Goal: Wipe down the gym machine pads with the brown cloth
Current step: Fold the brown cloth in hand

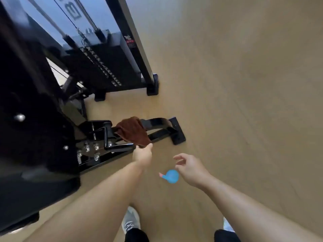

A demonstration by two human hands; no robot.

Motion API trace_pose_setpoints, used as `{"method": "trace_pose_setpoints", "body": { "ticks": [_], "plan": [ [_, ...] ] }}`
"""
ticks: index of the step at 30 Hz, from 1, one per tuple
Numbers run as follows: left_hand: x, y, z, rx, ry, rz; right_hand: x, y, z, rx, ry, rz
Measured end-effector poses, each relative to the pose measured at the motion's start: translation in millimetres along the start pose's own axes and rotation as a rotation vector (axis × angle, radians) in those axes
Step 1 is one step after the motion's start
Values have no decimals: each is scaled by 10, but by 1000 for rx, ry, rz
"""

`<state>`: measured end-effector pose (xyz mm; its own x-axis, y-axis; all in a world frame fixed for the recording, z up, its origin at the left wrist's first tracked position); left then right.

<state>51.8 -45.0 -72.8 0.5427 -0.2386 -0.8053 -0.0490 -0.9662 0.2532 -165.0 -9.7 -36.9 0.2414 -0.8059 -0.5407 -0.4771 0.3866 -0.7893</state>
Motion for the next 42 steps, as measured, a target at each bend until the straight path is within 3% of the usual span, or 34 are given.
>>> {"method": "trace_pose_setpoints", "body": {
  "ticks": [5, 11, 13, 18, 24, 28, 35, 38, 42],
  "plan": [
    [924, 146, -87, -300, 142, -51, 464, 639, 402, 53, -66, 12],
    [1099, 300, -305, -259, 164, 55, 522, 1001, 790, 125, -62, 60],
    [759, 375, -251, -224, 183, 142, 469, 980, 732, 121, -16, 56],
    [-413, 448, 100, -118, -32, 363, 192, 482, -85, 159, 239, -10],
    [-2219, 676, 248, -21, -273, 515, -582, -491, -1233, 290, 319, -122],
    [-3508, 862, 242, 128, -429, 649, -1282, -1043, -1936, 137, 243, -197],
    [-5105, 1109, -53, 160, -520, 775, -2351, -2036, -2745, 71, -115, -275],
    [-5443, 1165, -103, 222, -572, 796, -2588, -2310, -2920, 93, -117, -299],
    [-5500, 1233, -298, 190, -576, 773, -2733, -2430, -3092, 103, 46, -359]
  ]
}}
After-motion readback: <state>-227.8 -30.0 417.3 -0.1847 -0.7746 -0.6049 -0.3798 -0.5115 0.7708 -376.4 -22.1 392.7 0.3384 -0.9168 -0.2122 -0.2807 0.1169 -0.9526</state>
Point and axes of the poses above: each hand's wrist, its own x-axis towards the middle knuckle, its own z-axis out of the palm, y = z × x, the point moved 10 cm from there along x, towards the middle knuckle, and after that the axes turned 13 degrees about -z, right-handed, at the moved point
